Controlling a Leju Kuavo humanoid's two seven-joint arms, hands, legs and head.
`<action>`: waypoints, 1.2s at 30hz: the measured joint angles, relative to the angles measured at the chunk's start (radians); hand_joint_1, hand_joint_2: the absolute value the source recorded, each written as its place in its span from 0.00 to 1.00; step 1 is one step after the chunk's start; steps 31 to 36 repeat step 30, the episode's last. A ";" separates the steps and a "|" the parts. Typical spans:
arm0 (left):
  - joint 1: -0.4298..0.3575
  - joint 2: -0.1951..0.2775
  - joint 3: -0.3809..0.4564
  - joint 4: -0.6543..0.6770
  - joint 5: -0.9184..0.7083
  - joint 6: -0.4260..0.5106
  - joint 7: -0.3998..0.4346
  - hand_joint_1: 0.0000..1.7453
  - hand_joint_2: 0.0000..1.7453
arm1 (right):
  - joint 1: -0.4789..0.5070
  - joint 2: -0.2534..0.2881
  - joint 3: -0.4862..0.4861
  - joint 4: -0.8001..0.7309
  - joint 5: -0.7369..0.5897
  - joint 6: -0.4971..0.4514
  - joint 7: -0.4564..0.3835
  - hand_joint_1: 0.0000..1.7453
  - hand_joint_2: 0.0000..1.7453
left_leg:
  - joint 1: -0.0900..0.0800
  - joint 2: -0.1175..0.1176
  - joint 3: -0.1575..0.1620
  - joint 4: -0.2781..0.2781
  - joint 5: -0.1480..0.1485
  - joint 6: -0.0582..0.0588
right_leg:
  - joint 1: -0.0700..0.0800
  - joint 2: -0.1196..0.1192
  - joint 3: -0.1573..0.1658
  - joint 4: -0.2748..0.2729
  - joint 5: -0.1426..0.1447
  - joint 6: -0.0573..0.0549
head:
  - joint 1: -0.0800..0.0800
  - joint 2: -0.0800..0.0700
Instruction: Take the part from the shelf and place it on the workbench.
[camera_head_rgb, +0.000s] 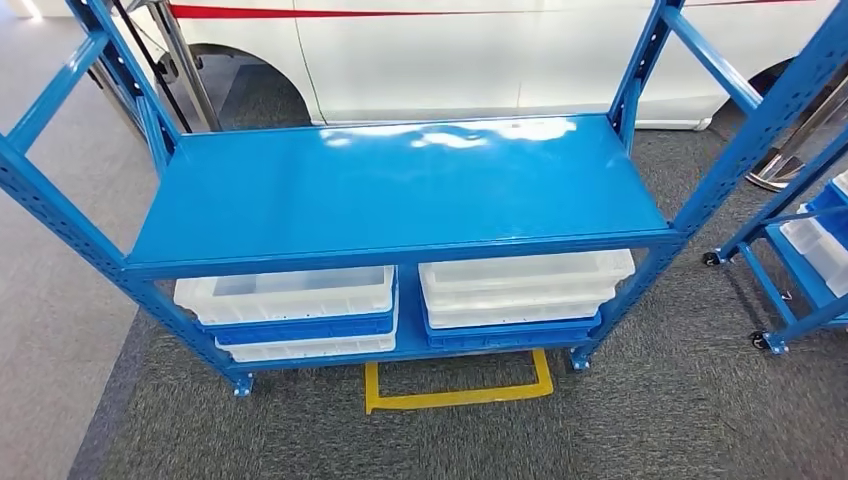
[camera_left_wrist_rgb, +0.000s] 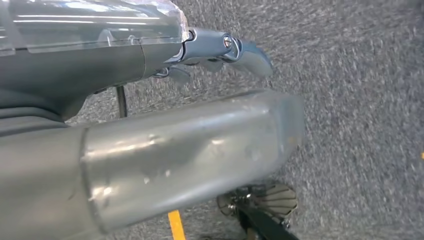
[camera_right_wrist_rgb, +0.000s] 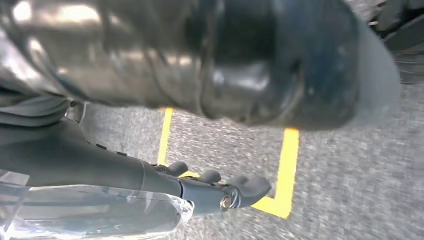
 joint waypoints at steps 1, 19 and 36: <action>-0.002 0.000 0.000 0.000 -0.002 0.002 0.001 0.00 0.00 | -0.003 0.000 0.000 0.000 0.000 0.000 -0.001 0.00 0.00 | 0.001 -0.001 0.003 -0.002 0.001 0.006 | -0.002 0.000 0.004 0.004 -0.008 0.005 | 0.000 0.000; -0.006 -0.002 0.002 0.000 -0.023 0.019 0.007 0.00 0.00 | -0.001 0.001 -0.008 0.005 0.000 0.000 -0.002 0.00 0.75 | 0.005 -0.001 -0.015 0.068 -0.081 -0.020 | -0.013 -0.005 -0.109 0.020 0.066 -0.019 | -0.001 0.000; -0.009 -0.016 0.023 -0.004 -0.046 0.050 0.030 0.00 1.00 | -0.003 0.001 -0.008 0.021 -0.039 -0.045 0.026 0.00 0.67 | 0.019 0.000 0.039 -0.019 -0.038 -0.038 | 0.001 -0.008 -0.098 0.033 0.043 -0.015 | 0.000 0.000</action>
